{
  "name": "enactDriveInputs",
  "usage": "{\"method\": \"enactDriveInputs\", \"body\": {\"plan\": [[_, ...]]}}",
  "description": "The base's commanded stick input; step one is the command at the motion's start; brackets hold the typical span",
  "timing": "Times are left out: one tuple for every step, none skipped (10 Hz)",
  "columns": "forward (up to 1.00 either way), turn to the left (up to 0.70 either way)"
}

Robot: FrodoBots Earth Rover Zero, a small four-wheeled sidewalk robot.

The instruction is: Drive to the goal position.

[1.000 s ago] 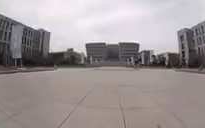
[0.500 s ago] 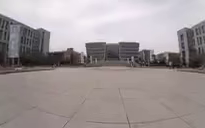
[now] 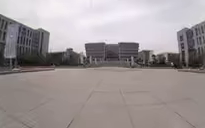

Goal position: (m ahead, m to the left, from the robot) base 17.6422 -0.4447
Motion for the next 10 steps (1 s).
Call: {"method": "enactDriveInputs", "body": {"plan": [[0.7,0.01],[0.7,0.01],[0.7,0.01],[0.7,0.01],[0.7,0.01],[0.7,0.01],[0.7,0.01],[0.7,0.01],[0.7,0.01],[0.7,0.01]]}}
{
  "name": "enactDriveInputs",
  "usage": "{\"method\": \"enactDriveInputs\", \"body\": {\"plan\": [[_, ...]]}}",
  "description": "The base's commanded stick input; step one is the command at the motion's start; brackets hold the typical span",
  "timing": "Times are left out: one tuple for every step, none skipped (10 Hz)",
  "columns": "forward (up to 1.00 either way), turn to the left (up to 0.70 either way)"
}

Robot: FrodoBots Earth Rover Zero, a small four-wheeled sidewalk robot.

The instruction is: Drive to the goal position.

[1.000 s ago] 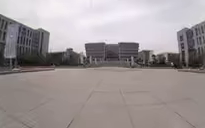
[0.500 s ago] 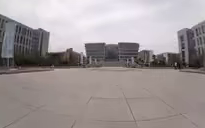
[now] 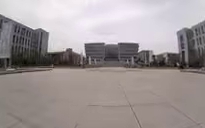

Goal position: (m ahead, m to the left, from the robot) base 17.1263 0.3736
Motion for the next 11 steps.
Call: {"method": "enactDriveInputs", "body": {"plan": [[0.7,0.01],[0.7,0.01],[0.7,0.01],[0.7,0.01],[0.7,0.01],[0.7,0.01],[0.7,0.01],[0.7,0.01],[0.7,0.01],[0.7,0.01],[0.7,0.01]]}}
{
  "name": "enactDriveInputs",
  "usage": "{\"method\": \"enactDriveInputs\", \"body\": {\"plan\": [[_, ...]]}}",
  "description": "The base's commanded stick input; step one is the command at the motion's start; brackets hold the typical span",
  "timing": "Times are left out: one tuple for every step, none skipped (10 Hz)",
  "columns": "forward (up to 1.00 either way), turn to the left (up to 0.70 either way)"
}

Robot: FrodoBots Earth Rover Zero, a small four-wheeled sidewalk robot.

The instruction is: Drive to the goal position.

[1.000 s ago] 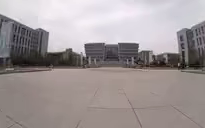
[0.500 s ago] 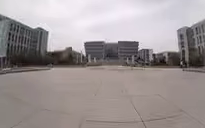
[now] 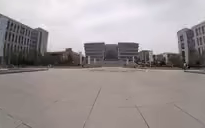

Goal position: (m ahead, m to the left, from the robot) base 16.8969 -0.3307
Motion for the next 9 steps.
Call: {"method": "enactDriveInputs", "body": {"plan": [[0.7,0.01],[0.7,0.01],[0.7,0.01],[0.7,0.02],[0.7,0.01],[0.7,0.01],[0.7,0.01],[0.7,0.01],[0.7,-0.01]]}}
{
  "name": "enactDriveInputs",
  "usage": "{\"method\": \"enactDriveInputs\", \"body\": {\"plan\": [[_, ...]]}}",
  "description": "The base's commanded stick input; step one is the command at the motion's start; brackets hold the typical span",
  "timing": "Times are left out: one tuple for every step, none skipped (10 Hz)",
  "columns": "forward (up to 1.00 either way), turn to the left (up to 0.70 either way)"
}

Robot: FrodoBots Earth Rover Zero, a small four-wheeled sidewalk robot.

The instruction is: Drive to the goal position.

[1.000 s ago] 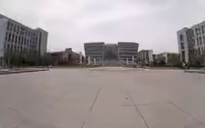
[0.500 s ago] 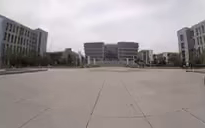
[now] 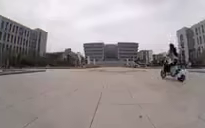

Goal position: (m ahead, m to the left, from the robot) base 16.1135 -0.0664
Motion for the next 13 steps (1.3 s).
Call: {"method": "enactDriveInputs", "body": {"plan": [[0.7,-0.09],[0.7,-0.13],[0.7,-0.13],[0.7,-0.13],[0.7,-0.13],[0.7,-0.13],[0.7,-0.11],[0.7,-0.06],[0.7,-0.01],[0.7,0.01],[0.7,0.01],[0.7,0.01],[0.7,0.01]]}}
